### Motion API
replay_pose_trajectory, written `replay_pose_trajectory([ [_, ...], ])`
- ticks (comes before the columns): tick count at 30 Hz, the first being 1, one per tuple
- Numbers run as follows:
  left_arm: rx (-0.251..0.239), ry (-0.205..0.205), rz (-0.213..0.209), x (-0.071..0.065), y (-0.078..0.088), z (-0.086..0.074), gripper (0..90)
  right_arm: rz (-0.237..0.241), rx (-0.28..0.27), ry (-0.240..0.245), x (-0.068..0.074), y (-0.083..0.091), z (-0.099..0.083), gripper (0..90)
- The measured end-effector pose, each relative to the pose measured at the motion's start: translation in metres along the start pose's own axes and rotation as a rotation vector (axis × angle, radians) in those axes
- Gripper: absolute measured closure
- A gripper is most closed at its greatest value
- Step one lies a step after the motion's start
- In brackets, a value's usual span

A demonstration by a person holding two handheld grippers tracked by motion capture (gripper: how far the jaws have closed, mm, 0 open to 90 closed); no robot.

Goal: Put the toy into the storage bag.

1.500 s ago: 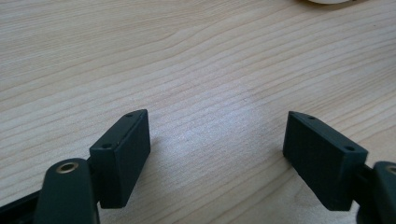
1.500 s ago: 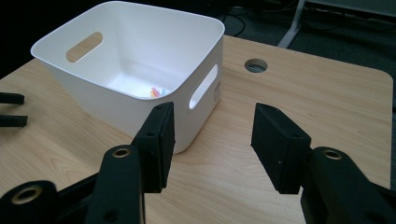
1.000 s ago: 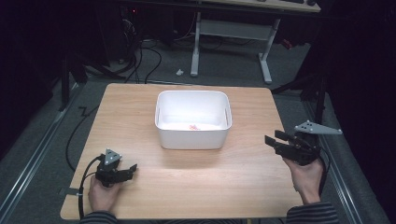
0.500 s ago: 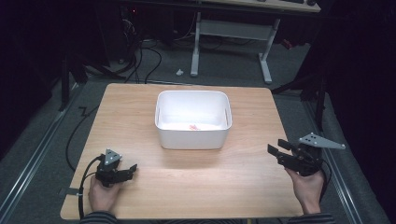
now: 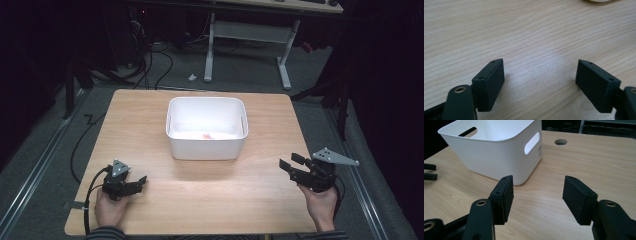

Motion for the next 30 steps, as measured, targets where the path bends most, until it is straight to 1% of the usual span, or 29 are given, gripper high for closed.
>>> replay_pose_trajectory([
  [2, 0.001, -0.001, -0.001, 0.0, 0.0, 0.0, 23.4, 0.0, 0.006, 0.002, 0.0, -0.003, -0.003, 42.1],
  [10, 0.001, -0.001, 0.0, 0.0, 0.0, 0.0, 23.4, 0.01, 0.016, -0.013, 0.001, -0.014, -0.013, 41.8],
  [13, 0.002, 0.0, -0.001, 0.0, 0.0, 0.0, 23.4, 0.013, 0.029, -0.028, 0.0, -0.02, -0.018, 40.4],
  [23, 0.001, 0.0, -0.001, 0.0, 0.0, 0.0, 23.4, 0.006, 0.05, -0.04, -0.001, -0.036, -0.03, 40.3],
  [27, 0.001, -0.001, -0.001, 0.0, 0.0, 0.0, 23.4, -0.007, 0.059, -0.044, -0.002, -0.043, -0.035, 40.4],
  [28, 0.002, 0.0, -0.002, 0.0, 0.0, 0.0, 23.4, -0.01, 0.062, -0.037, -0.003, -0.045, -0.036, 40.4],
  [30, 0.001, 0.001, -0.001, 0.0, 0.0, 0.0, 23.4, -0.01, 0.064, -0.041, -0.003, -0.048, -0.038, 40.4],
])
Point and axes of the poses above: each handheld gripper's, and its own axes: y roughly backward along the jaws, z roughly out of its top, x roughly to its left, the point moved 3 cm from there along -y, roughly forward along the jaws, and after that the axes turned 1 degree about -z, right-handed, at the moved point
